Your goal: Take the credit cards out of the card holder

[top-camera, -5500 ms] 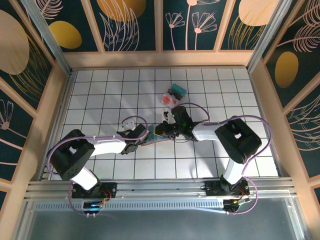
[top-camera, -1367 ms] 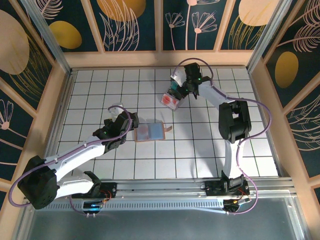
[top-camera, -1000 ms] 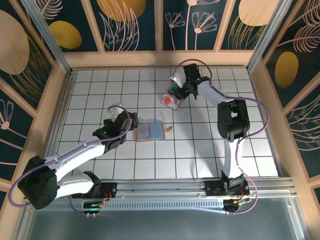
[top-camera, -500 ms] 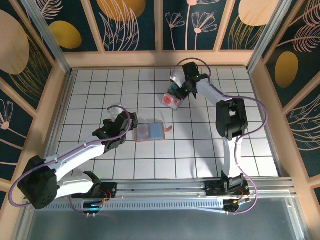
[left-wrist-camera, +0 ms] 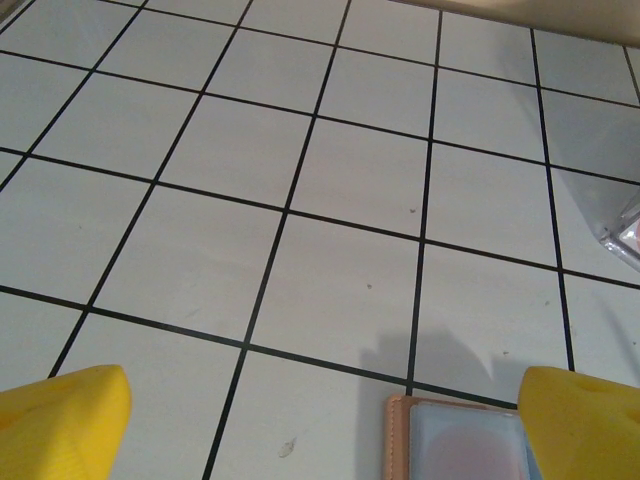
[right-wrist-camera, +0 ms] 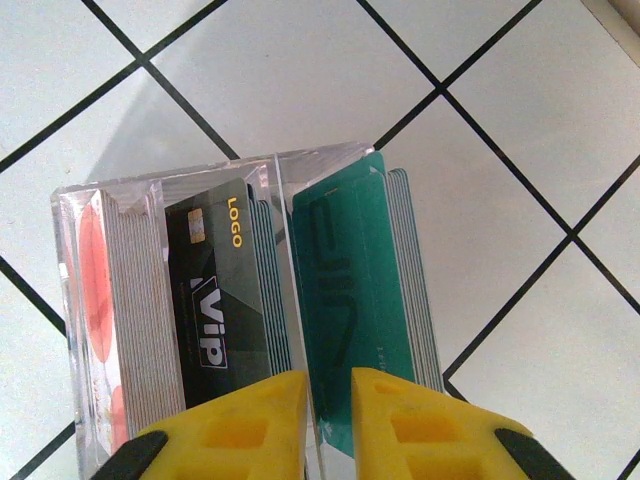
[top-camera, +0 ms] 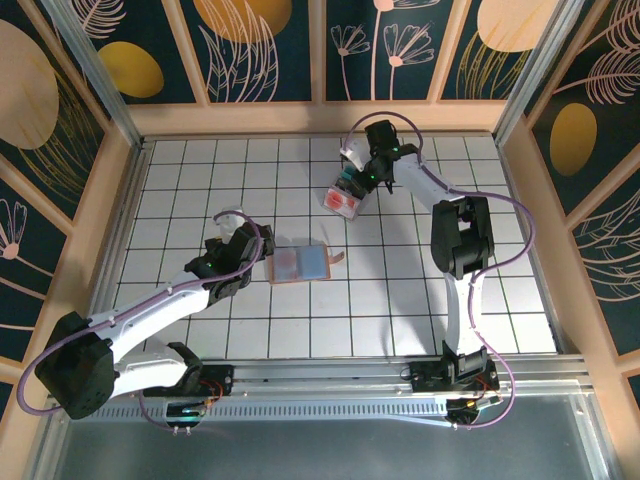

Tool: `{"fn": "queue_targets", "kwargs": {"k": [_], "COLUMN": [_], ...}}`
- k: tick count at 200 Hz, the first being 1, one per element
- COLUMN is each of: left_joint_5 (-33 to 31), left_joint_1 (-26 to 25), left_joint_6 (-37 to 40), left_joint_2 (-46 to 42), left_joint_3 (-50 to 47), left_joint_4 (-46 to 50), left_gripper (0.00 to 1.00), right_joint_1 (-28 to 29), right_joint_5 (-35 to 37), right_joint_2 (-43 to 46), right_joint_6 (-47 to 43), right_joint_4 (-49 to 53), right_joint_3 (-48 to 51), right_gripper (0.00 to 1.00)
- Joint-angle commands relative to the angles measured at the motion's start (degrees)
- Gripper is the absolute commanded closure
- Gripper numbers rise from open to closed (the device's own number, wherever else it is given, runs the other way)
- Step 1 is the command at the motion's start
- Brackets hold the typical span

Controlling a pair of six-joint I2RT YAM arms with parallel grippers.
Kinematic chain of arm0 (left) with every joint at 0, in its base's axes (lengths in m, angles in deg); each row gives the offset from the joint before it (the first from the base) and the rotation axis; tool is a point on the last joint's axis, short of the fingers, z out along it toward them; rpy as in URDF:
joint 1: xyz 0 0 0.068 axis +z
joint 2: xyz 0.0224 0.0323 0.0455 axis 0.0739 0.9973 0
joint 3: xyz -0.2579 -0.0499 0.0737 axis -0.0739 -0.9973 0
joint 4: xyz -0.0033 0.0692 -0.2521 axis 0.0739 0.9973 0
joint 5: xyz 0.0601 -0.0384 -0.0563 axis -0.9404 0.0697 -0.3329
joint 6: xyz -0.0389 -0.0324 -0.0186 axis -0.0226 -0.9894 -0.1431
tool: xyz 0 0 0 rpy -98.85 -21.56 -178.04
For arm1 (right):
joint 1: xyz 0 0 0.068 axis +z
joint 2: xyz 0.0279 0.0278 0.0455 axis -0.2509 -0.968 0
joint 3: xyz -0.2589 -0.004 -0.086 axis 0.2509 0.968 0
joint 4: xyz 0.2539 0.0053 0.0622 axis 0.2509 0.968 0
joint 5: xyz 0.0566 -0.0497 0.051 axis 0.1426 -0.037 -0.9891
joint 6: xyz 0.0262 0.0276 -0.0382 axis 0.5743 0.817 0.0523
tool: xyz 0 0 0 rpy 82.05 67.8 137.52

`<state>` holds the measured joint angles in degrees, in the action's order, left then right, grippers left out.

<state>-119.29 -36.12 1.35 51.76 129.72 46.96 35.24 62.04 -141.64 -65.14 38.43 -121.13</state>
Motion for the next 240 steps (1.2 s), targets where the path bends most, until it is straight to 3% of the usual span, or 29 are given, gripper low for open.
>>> {"fn": "queue_targets", "kwargs": {"k": [1,47,68,130,240], "left_joint_5": [-0.3,0.5,0.8,1.8,3.1], "left_joint_1": [0.6,1.0,1.0,1.5,1.8], "left_joint_6": [0.4,0.4,0.4,0.5,0.1], "left_joint_2": [0.4,1.2,1.3,3.1,6.2], "left_joint_3": [0.6,0.4,0.3,1.1,2.2], "left_joint_4": [0.5,0.2,0.0,0.1,0.3], "left_gripper": [0.01,0.01,0.01,0.01,0.01], "right_joint_1": [-0.5,-1.5,-1.5,-0.6,0.6], "right_joint_5": [0.7,1.5,-2.1,-11.9,-10.7], "right_joint_2": [5.2,7.1,7.3,7.1,-0.4], "right_joint_6": [2.8,7.1,7.8,12.3,13.1], "right_joint_4": [-3.7,-8.2,-7.4,-6.2,-3.3], "right_joint_3": [0.6,3.6,4.0,5.9,2.3], "right_gripper": [0.81,0.79,0.79,0.92,0.92]}}
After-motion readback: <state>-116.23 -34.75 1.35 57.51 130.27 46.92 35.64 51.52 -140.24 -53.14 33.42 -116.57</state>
